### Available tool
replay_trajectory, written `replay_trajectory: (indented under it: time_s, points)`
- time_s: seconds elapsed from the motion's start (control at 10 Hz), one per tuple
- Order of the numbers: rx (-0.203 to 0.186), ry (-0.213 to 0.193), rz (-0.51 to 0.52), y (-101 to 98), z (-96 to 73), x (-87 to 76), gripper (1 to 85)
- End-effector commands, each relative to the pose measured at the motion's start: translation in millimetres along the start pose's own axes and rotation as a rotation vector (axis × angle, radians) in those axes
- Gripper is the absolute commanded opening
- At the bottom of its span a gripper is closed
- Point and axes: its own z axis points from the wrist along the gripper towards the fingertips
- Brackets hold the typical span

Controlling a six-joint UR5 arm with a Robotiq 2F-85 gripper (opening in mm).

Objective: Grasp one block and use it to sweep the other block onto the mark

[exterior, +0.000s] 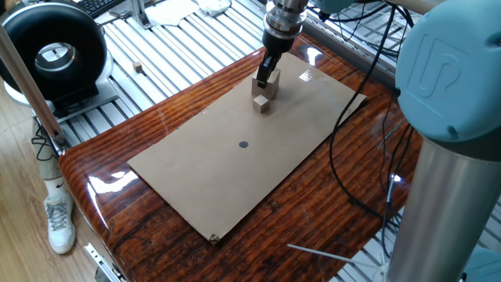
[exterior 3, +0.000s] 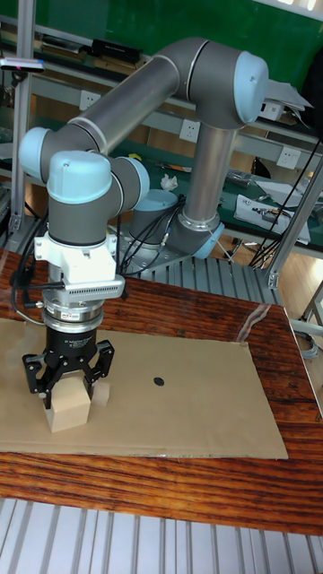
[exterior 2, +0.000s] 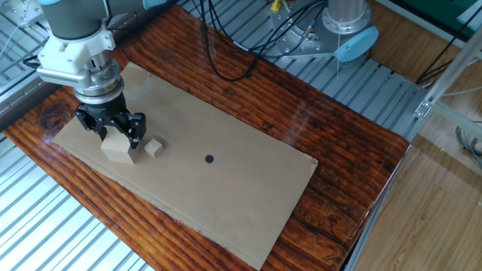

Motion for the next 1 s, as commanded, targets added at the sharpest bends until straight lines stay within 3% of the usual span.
replay_trajectory:
  time_s: [0.0, 0.5, 0.9]
  points:
    - [-0.002, -0.004, 0.012, -0.7, -0.6, -0.1, 53.3]
    - [-0.012, 0.002, 0.044, 2.0, -6.4, 1.2, 50.3]
    - [-0.042, -0.031, 0.068, 13.1, 3.6, -3.8, 51.7]
